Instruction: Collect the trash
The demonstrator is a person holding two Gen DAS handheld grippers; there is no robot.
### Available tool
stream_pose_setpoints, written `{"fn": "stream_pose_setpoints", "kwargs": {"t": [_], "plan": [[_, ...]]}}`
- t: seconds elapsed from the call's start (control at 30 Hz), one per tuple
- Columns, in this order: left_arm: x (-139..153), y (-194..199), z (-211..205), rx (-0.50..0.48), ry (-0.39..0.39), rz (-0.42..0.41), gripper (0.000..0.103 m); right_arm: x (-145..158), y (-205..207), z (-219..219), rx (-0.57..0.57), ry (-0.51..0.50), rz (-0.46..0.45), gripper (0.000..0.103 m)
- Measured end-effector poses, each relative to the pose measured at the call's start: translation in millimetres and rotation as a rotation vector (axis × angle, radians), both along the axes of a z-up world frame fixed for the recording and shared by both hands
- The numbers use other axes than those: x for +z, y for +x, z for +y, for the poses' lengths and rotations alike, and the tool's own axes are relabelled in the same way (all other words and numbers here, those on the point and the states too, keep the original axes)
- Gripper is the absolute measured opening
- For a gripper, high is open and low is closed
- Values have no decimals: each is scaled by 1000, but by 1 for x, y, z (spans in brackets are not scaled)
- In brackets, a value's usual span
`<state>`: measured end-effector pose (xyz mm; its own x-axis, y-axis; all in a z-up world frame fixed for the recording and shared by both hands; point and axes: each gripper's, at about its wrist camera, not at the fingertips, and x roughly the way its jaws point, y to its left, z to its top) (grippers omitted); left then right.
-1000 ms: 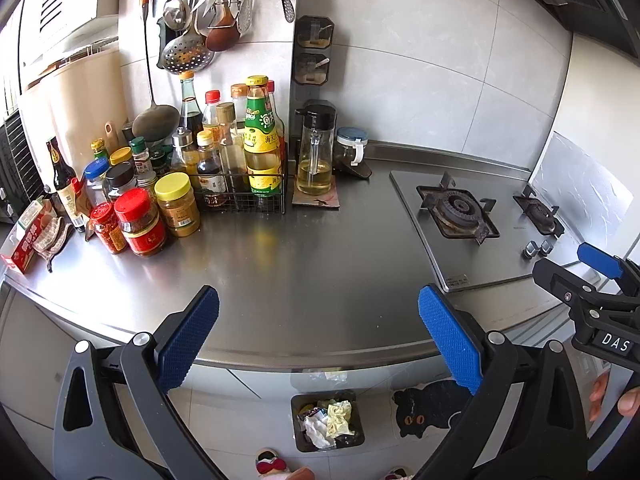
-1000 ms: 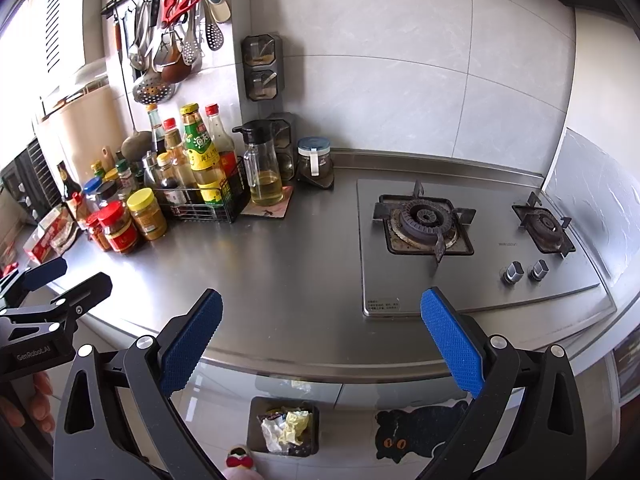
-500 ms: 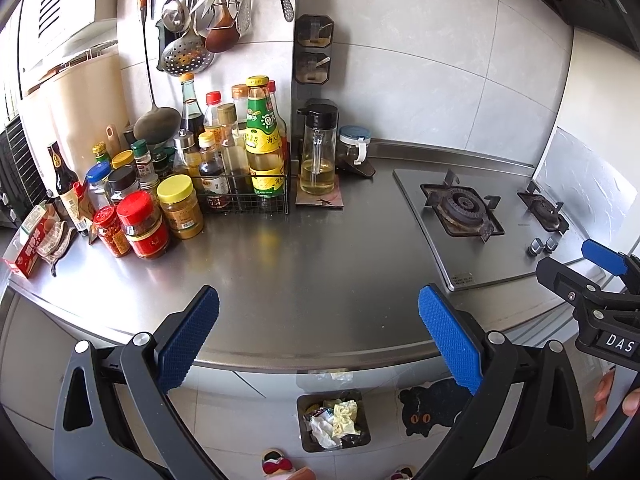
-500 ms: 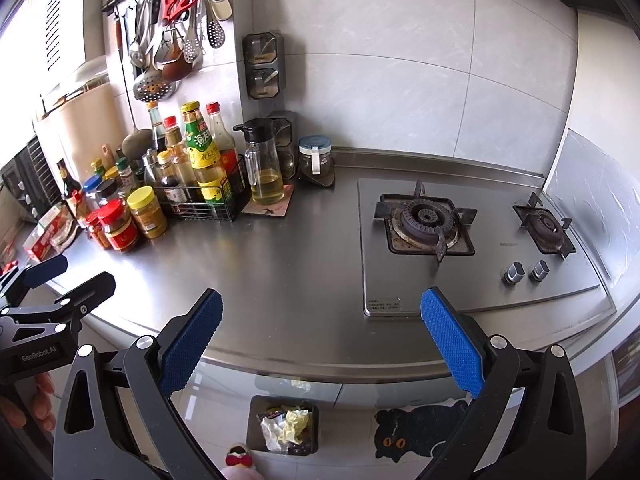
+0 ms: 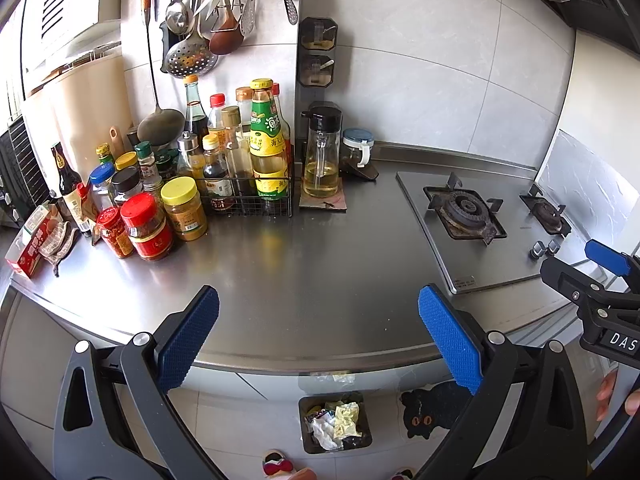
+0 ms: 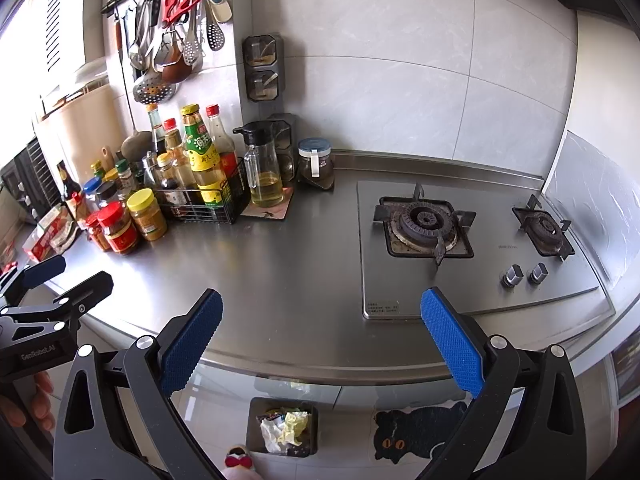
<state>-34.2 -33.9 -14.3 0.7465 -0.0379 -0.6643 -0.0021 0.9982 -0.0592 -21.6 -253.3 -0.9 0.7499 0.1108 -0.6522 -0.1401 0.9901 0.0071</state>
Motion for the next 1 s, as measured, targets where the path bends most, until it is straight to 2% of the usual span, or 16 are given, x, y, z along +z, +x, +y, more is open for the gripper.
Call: {"fn": "stream_pose_setpoints", "kwargs": {"t": [1.0], "plan": [[4,-1,-3,-7,7,-10,95,0,1,-7,-17,10,1,100]]}}
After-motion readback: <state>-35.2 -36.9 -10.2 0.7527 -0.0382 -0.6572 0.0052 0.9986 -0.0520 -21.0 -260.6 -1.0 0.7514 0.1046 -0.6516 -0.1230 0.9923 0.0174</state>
